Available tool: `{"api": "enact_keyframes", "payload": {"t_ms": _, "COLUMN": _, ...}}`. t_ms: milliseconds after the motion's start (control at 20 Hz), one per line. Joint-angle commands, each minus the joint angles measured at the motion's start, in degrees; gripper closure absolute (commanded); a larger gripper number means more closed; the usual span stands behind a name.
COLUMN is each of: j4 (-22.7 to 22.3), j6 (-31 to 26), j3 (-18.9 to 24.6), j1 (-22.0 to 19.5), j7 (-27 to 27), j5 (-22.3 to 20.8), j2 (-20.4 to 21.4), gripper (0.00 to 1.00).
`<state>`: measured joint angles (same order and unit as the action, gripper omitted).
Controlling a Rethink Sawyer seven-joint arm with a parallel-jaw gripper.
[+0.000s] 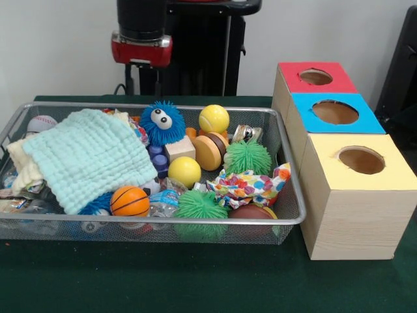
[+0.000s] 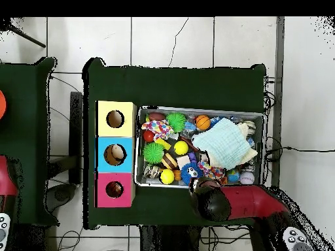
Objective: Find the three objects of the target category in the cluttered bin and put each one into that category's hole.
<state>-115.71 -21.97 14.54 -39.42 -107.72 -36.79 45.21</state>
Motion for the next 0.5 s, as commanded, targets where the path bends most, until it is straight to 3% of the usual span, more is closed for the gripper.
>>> {"api": "enact_keyframes", "payload": {"t_ms": 50, "j4": -2.2, "j6": 4.7, "j3": -5.1, "j1": 5.7, "j7": -10.8, "j5": -1.0, "j2": -4.7, "gripper": 0.00}}
{"api": "enact_keyframes", "payload": {"t_ms": 500, "j4": 1.1, "j6": 12.2, "j3": -10.5, "j1": 10.0, "j7": -12.7, "j5": 1.6, "j2": -13.8, "gripper": 0.00}}
